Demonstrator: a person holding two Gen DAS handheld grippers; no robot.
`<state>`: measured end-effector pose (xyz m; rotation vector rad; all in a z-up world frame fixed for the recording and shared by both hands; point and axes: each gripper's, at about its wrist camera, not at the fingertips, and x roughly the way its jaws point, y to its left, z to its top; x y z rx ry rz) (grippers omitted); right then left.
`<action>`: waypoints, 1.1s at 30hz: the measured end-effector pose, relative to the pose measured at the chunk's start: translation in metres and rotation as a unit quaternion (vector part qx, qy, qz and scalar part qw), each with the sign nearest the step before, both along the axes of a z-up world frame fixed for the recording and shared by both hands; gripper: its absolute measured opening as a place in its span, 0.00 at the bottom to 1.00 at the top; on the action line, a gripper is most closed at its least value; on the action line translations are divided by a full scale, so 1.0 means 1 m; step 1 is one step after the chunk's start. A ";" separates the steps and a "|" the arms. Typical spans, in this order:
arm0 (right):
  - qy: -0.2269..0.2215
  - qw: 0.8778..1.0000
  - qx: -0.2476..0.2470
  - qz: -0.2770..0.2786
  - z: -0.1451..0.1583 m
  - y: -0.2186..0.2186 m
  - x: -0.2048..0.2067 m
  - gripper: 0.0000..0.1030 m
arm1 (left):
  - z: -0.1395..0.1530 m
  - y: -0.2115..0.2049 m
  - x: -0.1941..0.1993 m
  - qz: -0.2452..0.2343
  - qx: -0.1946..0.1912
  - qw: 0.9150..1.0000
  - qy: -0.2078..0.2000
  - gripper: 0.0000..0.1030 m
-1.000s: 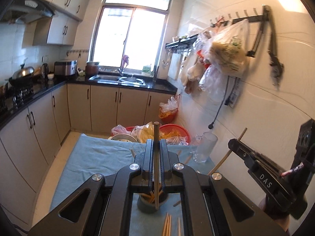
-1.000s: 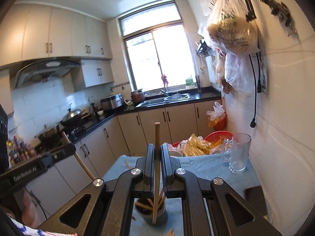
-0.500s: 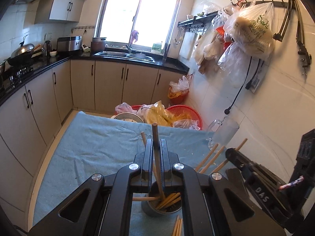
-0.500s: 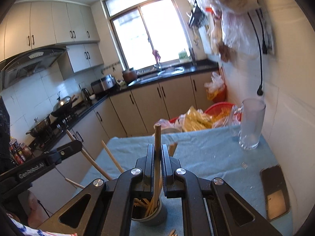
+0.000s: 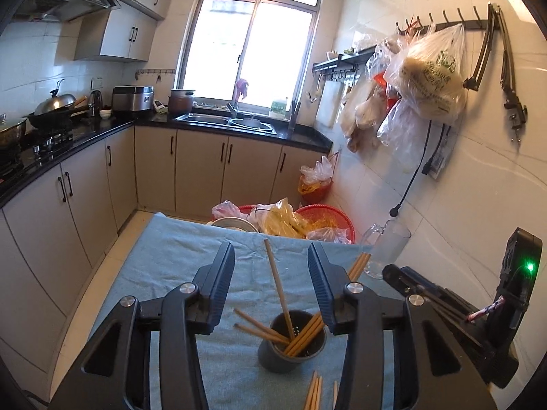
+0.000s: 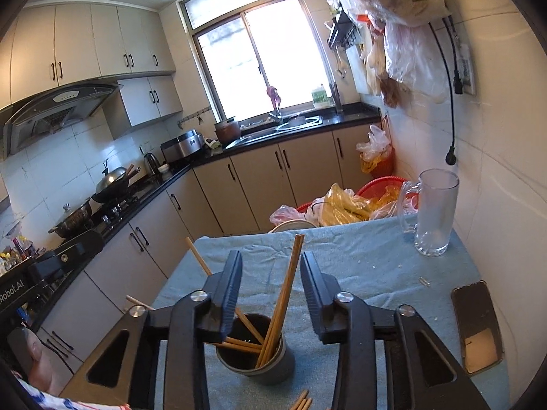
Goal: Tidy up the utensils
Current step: 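Lower both held chopsticks into the black cup and open both tools, then move both open tools back down to the chopsticks on the towel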
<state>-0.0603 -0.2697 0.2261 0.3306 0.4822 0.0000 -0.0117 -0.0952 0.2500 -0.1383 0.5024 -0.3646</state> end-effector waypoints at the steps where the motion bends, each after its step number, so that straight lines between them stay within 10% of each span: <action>1: -0.003 1.000 -0.002 -0.001 0.002 0.000 -0.005 0.40 | 0.001 0.003 -0.005 0.001 -0.002 1.000 0.000 0.43; 10: -0.008 1.000 -0.007 -0.014 0.003 -0.005 -0.059 0.50 | -0.017 0.023 -0.059 -0.007 0.004 1.000 0.003 0.58; 33: 0.151 0.987 0.024 -0.037 -0.132 -0.025 -0.140 0.56 | -0.123 0.006 -0.119 0.008 0.163 0.985 0.052 0.59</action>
